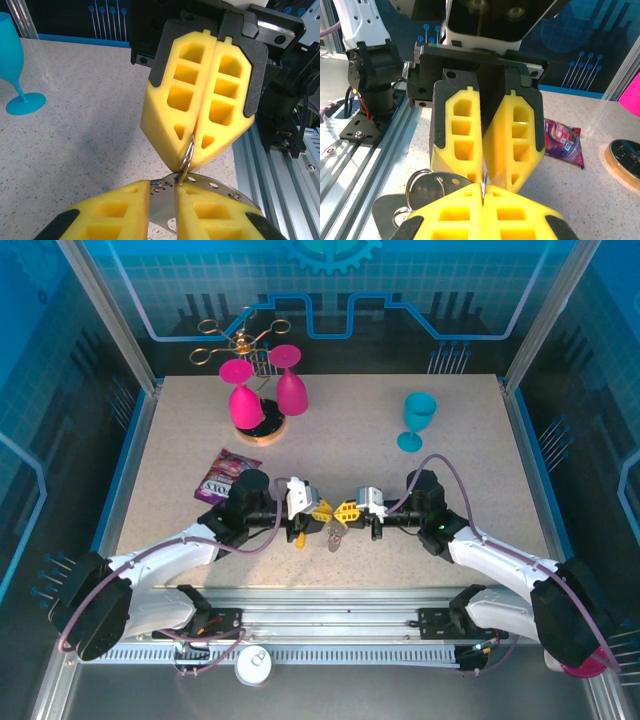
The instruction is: Put the keys on the keyring
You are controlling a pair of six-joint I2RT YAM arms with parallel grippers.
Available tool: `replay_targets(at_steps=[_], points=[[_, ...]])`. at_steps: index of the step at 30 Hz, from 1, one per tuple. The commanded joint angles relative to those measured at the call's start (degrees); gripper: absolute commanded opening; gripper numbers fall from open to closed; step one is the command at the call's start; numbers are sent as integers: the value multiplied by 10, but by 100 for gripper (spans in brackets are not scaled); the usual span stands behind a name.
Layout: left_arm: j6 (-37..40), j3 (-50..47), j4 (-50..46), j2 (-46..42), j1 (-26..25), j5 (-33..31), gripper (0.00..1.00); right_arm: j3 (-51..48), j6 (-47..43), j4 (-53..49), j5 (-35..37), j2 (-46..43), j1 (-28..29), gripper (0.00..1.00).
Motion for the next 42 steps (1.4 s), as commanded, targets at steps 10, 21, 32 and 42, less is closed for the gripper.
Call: replay_targets(at_steps=[10,21,32,42], points=[[42,16,3,-22,-11,-11,22,8,-19,-66,30,-16,7,0],[55,27,-14,1,-20,-9,21,20,-5,-39,-2,7,11,0],[74,32,-53,-4,-20,-11,18,10,0,-22,-31,-4,9,0],[79,25,-62,-9,-21,-16,17,8,11,-14,-46,-12,6,0]])
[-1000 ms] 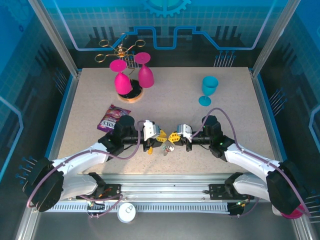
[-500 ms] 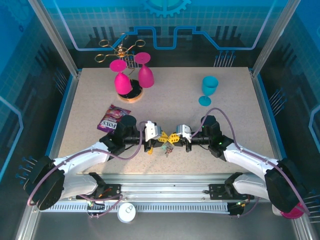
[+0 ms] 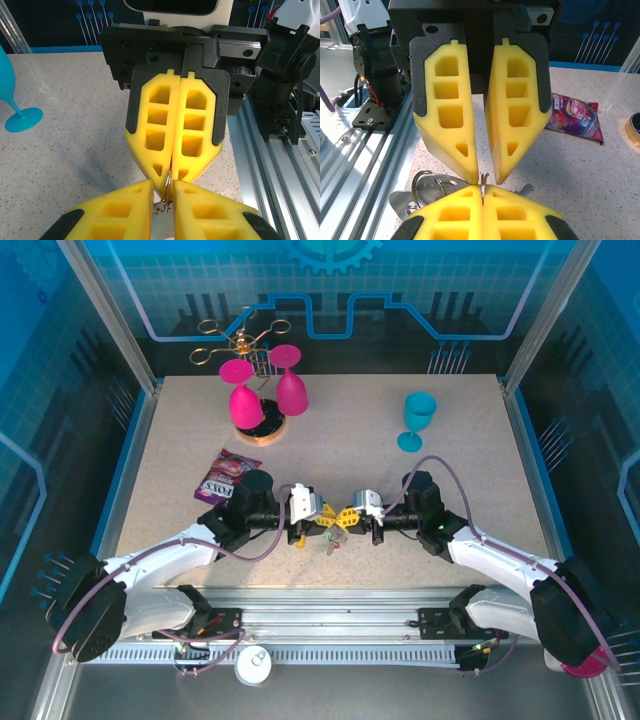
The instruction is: Put the keys on the keyring
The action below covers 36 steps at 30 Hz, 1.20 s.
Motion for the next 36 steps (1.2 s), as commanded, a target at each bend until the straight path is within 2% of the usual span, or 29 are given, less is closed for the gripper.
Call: replay_targets(at_steps=[1,4,8,14,16,18,23,27,32,36], points=[[14,9,-23,3,-2,-7,17,6,10,43,-46,-12,3,0],[13,16,-28,12,-2,2,13,11,12,53,-46,-5,8,0],[16,24,-36,24,-3,11,0,15,25,81,-32,10,18,0],[15,14,-20,20,-3,-8,0,-2,31,97,18,13,14,0],[14,7,-7,14,-3,-23,0,-6,28,85,39,7,10,13],[17,1,1,7,-3,-34,0,-7,7,53,54,-2,9,16],[21,0,2,5,-3,-47,0,4,-29,-17,76,-18,8,14],[20,3,2,7,-4,-43,0,11,-33,-25,73,-15,9,7],[18,6,1,5,-6,-41,0,18,-39,-37,75,-4,11,14],[18,7,-2,6,-6,-39,0,26,-48,-48,78,1,14,11]])
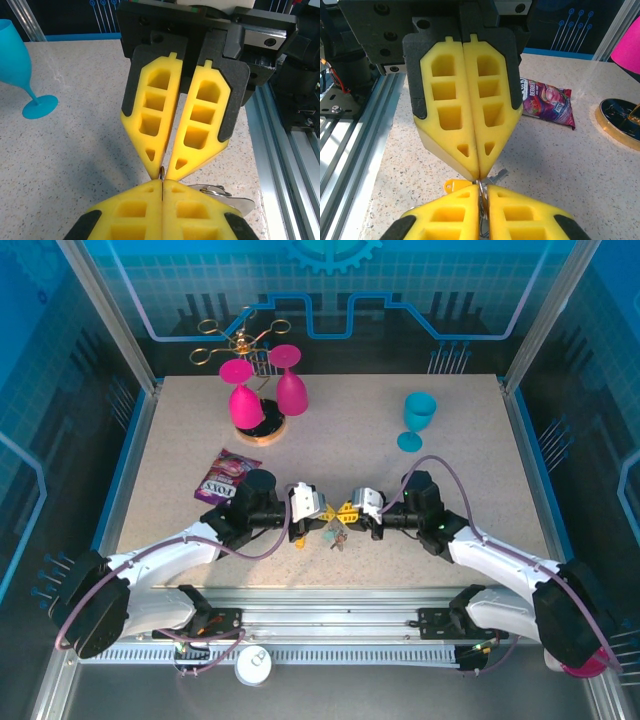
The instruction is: Put the keys on the keyring
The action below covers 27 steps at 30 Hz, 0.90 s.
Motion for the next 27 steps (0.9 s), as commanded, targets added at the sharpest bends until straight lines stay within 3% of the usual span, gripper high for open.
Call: replay_targets(at_steps=[1,3,8,10,13,27], points=[[4,1,5,-7,-3,5,0,19,-16,-20,6,5,10,8],[4,1,5,-7,-4,5,0,21,-17,-20,5,7,10,1],[1,3,-1,-14,-3,-7,2,17,-12,-27,-14,3,5,0],[-4,-3,-4,-19,1,-10,26,9,6,5,-28,0,-2,0],[-4,-22,-3,-27,2,-16,38,4,18,21,-48,-2,-8,0],[-24,-39,41,-3,3,-13,29,1,11,23,-72,3,-4,0]])
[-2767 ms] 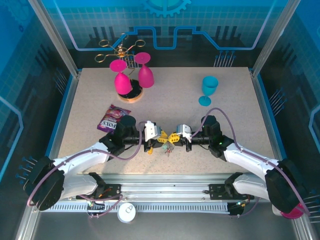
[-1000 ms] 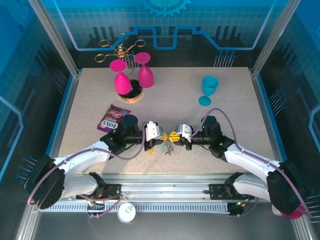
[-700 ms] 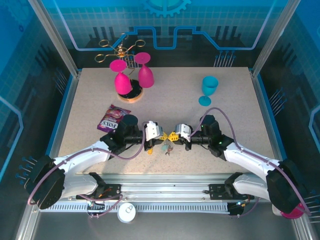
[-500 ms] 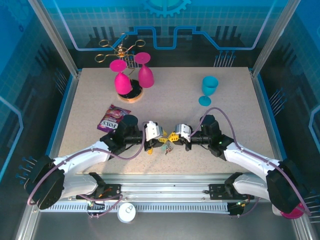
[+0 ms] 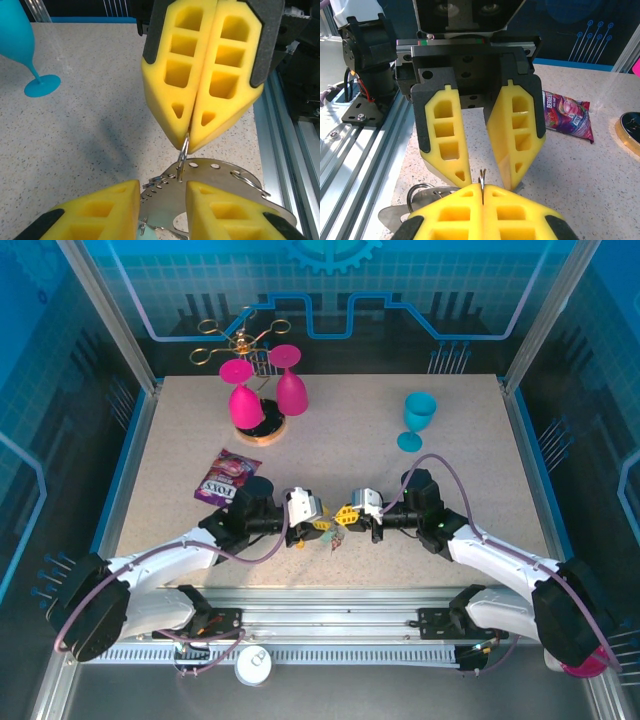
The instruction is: Put the keys on the keyring
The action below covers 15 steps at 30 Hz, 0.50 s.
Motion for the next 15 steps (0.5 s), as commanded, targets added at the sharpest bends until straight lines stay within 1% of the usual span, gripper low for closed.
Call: replay_targets(at_steps=[1,4,6,15], points=[[-11,0,27,7,3,16,29,-5,3,20,-16,0,0,0],[-11,1,29,10,2,29,31,-6,6,27,-10,3,3,0],[-10,1,27,12,2,36,30,-6,10,33,-9,6,5,0],[-4,4,35,12,2,50,12,-2,16,37,-10,16,16,0]])
